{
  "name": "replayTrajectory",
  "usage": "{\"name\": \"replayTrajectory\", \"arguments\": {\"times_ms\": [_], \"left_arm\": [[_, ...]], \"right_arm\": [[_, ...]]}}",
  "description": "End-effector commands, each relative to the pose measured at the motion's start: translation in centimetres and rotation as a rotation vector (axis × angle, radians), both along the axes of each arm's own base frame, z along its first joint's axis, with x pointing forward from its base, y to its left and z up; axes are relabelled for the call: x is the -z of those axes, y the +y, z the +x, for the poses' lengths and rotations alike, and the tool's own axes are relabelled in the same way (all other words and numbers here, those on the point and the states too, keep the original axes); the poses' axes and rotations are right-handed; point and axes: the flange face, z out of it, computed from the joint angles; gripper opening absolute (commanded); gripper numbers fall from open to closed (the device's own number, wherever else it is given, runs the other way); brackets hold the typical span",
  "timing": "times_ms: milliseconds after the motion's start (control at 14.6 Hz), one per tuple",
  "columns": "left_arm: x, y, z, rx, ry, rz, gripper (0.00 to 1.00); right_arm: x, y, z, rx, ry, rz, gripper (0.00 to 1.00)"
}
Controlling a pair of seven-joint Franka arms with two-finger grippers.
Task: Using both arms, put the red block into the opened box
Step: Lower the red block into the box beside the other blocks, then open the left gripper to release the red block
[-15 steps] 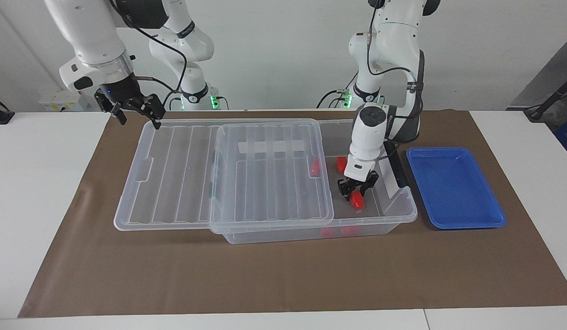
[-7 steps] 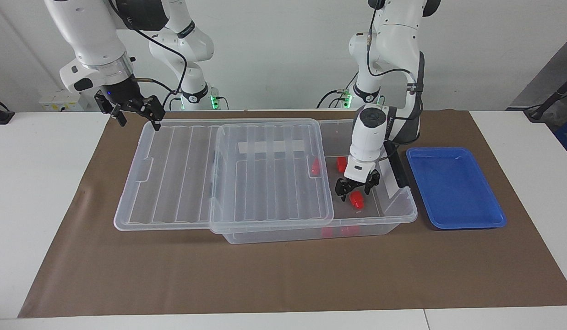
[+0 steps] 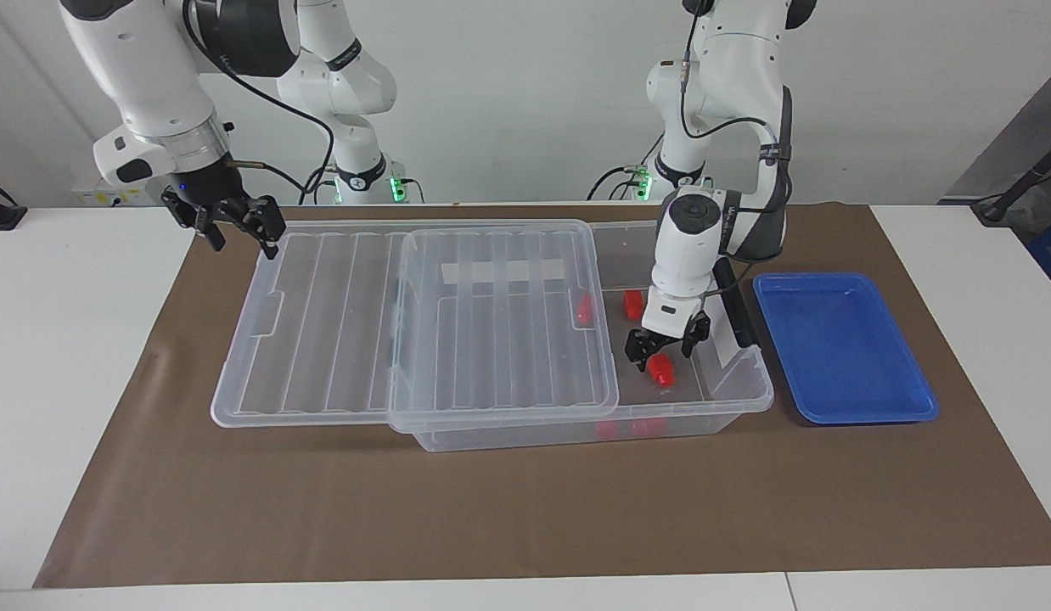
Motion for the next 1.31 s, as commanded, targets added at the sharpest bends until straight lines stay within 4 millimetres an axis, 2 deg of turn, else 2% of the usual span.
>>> {"name": "replayTrajectory", "arguments": {"times_ms": [0,69,137,412,481,687,824,1031,1237], "left_arm": [[-3.0,0.6,-0.6,0.002,0.002,0.037,1.0],[-3.5,0.6,-0.6,-0.001,0.012,0.045,1.0],[-4.1,0.5,-0.6,-0.001,0.019,0.051,1.0],[-6.5,0.9,-0.8,-0.007,0.02,0.061,1.0],[-7.3,1.1,-1.0,-0.01,0.024,0.066,1.0],[-10.9,1.6,-1.4,0.012,0.067,0.093,1.0],[-12.9,2.0,-1.3,0.041,0.121,0.103,1.0],[-16.4,5.0,-1.5,0.064,0.144,0.073,1.0],[-19.2,10.8,-2.0,0.136,0.176,0.041,1.0]], "right_arm": [[1.5,-2.2,-0.6,-0.009,-0.026,-0.002,0.38],[2.0,-3.0,-0.6,0.006,-0.029,-0.002,0.15],[2.5,-3.3,-0.6,0.01,-0.031,-0.003,0.0],[5.5,-5.8,0.0,0.05,-0.086,-0.006,0.0],[5.9,-5.9,0.2,0.052,-0.086,-0.006,0.0],[6.9,-6.0,0.4,0.053,-0.074,-0.005,0.0],[8.4,-7.4,0.4,0.076,-0.095,-0.008,0.0],[10.4,-8.4,0.7,0.089,-0.086,-0.006,0.0],[10.8,-7.8,0.9,0.078,-0.08,-0.004,0.0]]}}
